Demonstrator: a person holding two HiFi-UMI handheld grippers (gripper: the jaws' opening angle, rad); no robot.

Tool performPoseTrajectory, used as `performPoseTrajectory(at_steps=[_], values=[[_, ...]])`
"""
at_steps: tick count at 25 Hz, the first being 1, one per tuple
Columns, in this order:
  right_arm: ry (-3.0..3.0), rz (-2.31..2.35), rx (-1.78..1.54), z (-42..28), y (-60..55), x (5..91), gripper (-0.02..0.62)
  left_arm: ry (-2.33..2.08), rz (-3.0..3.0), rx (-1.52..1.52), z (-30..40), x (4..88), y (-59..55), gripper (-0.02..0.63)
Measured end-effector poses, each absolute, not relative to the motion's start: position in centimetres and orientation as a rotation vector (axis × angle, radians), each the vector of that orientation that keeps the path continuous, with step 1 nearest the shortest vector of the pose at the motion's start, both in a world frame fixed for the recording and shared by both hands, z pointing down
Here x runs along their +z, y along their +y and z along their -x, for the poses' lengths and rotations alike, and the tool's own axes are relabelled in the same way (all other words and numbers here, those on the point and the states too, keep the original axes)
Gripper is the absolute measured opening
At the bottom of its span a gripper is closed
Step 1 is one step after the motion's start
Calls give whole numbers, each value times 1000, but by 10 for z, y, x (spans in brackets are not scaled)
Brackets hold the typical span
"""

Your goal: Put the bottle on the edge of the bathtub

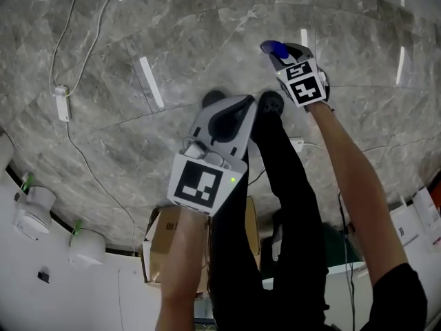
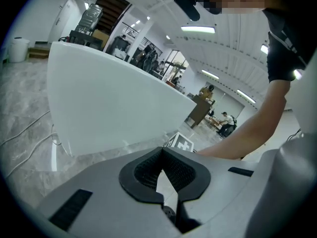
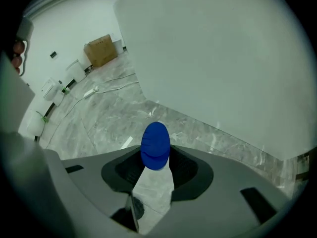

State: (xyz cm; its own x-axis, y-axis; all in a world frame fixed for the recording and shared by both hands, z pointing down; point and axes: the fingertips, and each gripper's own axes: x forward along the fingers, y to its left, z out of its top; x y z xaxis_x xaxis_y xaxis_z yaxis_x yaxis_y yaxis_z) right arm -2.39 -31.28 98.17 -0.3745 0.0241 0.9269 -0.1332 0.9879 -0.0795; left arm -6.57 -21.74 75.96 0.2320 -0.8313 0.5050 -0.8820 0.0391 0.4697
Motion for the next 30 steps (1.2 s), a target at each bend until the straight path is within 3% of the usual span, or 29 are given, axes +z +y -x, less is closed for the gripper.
performPoseTrajectory(at_steps=[30], values=[[-1935,-113,-33,121,-374,1121,151,-1603,-1710,85,93,862,-209,11]])
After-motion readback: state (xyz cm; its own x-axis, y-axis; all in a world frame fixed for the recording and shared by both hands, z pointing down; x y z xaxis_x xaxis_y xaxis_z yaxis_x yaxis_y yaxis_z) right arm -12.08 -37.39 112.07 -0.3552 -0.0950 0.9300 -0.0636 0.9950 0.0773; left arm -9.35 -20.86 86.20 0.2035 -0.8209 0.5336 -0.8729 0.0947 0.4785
